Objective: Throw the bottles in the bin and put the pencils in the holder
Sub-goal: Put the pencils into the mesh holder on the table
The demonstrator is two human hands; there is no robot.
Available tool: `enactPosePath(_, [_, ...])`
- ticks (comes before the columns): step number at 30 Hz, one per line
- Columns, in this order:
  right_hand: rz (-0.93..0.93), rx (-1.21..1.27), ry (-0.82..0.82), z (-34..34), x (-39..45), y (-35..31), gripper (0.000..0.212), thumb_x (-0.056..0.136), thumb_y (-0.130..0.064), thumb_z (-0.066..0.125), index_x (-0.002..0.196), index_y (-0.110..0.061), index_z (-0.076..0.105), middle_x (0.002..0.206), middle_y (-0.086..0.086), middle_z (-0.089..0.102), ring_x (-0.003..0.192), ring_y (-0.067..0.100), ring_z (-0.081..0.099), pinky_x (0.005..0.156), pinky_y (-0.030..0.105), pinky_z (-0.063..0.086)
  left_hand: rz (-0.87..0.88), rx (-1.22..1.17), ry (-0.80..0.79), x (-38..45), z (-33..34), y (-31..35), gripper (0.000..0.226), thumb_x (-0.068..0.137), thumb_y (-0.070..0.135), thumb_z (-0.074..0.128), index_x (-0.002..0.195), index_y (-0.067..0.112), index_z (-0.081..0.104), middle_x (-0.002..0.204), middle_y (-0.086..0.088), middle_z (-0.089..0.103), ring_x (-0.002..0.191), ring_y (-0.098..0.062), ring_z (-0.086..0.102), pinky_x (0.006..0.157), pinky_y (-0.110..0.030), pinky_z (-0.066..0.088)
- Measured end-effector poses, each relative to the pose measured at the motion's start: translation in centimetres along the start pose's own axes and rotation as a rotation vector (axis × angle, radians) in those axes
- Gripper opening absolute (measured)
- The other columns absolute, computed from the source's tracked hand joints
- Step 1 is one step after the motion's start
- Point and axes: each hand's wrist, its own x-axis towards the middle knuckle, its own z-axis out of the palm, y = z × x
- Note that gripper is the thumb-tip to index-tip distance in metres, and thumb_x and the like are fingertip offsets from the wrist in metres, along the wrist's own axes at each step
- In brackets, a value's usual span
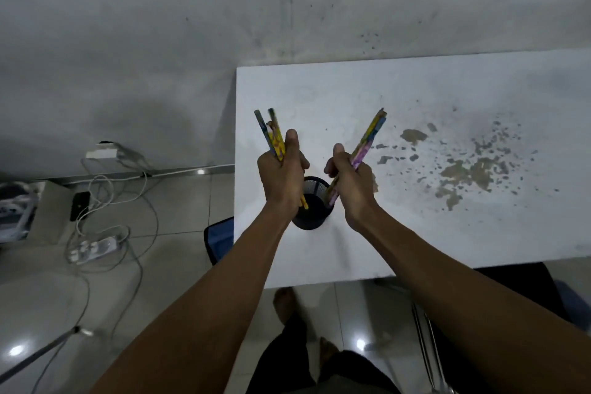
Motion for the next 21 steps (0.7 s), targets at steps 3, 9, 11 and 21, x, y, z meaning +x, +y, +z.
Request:
enactPosePath(3, [0.035,0.024,0.041,1.0,0.9,1.1,0.050,0.100,-0.047,0.045,0.066,-0.012,0.057,0.055,0.005,0.039,0.041,0.013,0.043,0.044,0.022,0.038,0.013,0.057,0.001,0.8,0.1,-1.4,0.055,0.096,0.042,0.052,0.059,0.002,0.062,0.058,-0.011,0.059,0.054,-0.012,0.057,0.064,-0.029,0.051])
enactPosePath(9, [-0.042,-0.001,0.065,2.4,1.4,4.6,0.047,0.100,-0.047,0.045,0.093,-0.009,0.072,0.066,0.028,0.054,0.056,0.017,0.055,0.055,0.026,0.045,0.027,0.051,-0.055,1.2,0.2,-3.0,0.040,0.097,0.035,0.054,0.072,0.007,0.070,0.071,-0.001,0.067,0.062,0.008,0.061,0.063,-0.003,0.044])
enactPosePath(11, [-0.110,0.019,0.055,2.8,1.5,5.6,0.046,0.100,-0.044,0.048,0.099,-0.004,0.071,0.064,0.027,0.054,0.059,0.019,0.055,0.057,0.030,0.044,0.023,0.044,-0.080,1.1,0.2,-3.4,0.040,0.098,0.034,0.052,0.075,0.007,0.071,0.076,0.003,0.069,0.069,0.008,0.063,0.067,-0.003,0.043])
enactPosePath(21, [-0.166,-0.034,0.006,2.0,2.2,7.9,0.042,0.100,-0.041,0.051,0.095,-0.005,0.072,0.074,0.030,0.060,0.071,0.040,0.063,0.059,0.046,0.052,-0.001,0.211,-0.073,0.3,0.1,-7.5,0.051,0.082,0.066,0.053,0.114,0.029,0.063,0.124,-0.003,0.064,0.116,-0.016,0.061,0.103,-0.038,0.049])
